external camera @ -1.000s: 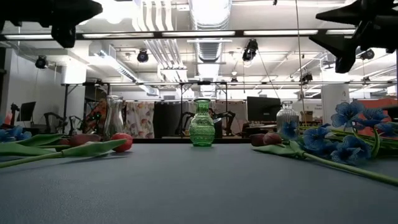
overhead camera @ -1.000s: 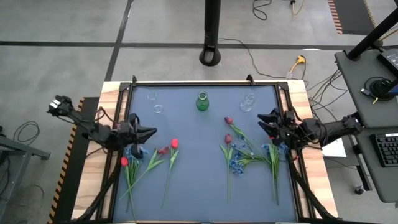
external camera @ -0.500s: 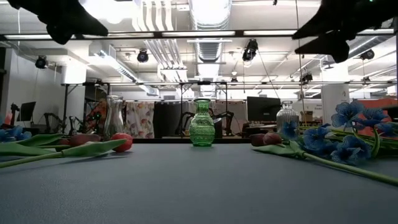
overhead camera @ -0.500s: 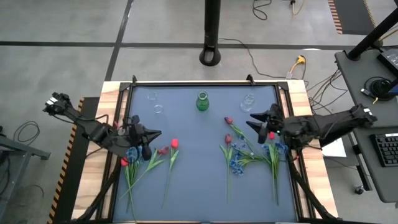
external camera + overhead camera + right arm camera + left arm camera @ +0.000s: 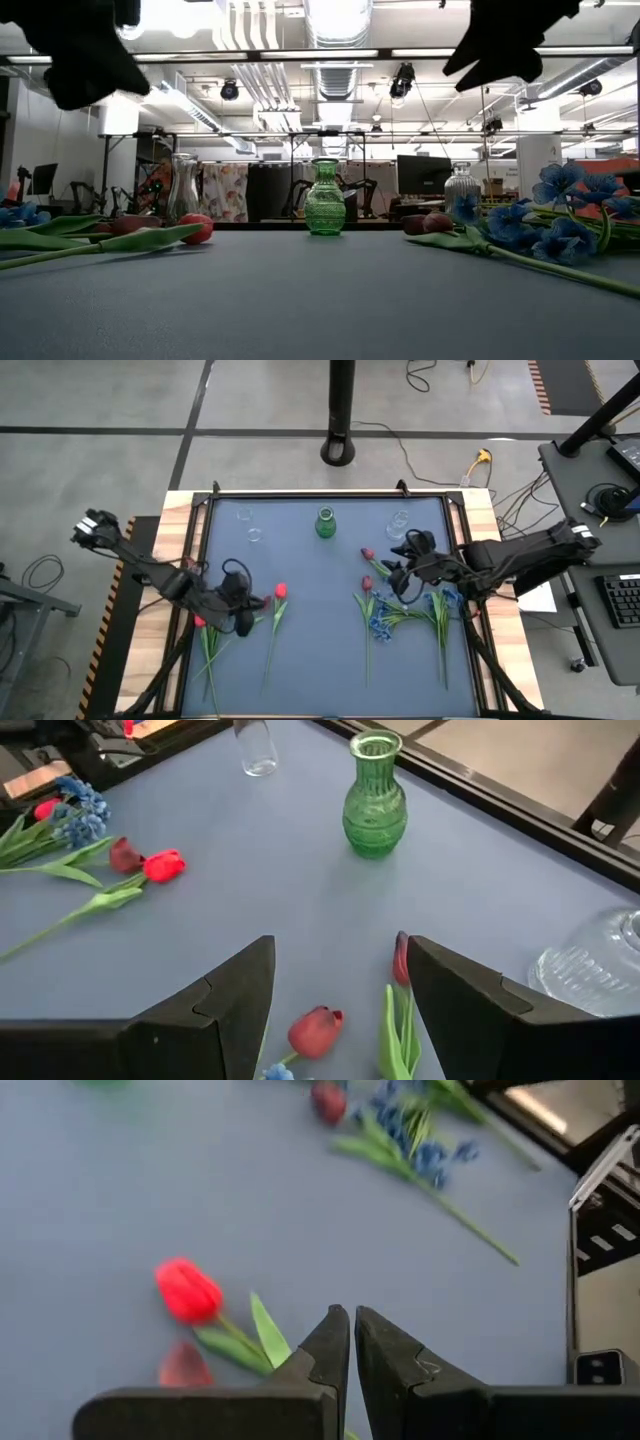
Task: Sort flowers into vase by color
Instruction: Put the center blue flower into the green vase
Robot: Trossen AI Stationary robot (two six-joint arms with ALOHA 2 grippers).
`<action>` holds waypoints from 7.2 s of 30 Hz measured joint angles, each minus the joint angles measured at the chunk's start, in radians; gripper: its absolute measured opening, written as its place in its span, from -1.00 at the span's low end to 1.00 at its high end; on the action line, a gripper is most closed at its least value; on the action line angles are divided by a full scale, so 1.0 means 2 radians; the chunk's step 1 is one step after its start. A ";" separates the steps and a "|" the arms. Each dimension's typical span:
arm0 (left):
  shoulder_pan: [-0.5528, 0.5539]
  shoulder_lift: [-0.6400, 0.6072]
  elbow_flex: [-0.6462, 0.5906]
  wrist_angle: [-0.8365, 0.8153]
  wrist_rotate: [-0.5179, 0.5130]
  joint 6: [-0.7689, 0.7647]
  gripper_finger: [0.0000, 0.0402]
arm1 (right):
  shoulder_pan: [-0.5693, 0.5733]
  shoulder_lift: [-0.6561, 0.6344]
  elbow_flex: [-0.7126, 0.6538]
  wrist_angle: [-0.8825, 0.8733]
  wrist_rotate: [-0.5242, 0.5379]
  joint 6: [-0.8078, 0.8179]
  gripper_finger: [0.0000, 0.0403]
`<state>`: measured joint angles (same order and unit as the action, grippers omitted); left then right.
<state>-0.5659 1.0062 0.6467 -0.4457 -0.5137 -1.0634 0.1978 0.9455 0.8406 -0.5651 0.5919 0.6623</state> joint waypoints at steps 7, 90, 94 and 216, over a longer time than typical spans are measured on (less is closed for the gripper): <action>0.000 0.128 0.052 -0.020 0.089 -0.095 -0.97 | 0.000 0.029 0.030 -0.026 -0.012 -0.014 0.09; 0.002 0.265 0.226 -0.183 -0.042 0.085 -0.97 | 0.092 0.282 -0.015 -0.142 -0.257 -0.017 0.21; 0.002 0.265 0.226 -0.183 -0.055 0.085 -0.97 | 0.092 0.284 -0.015 -0.139 -0.260 -0.017 0.00; -0.025 0.053 -0.035 0.440 -0.093 0.447 -1.00 | 0.036 0.097 0.030 -0.226 -0.196 -0.032 0.08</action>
<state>-0.6155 1.1126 0.5774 0.4351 -0.7006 -0.1699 0.2703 1.1401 0.9003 -1.0180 0.1989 0.5981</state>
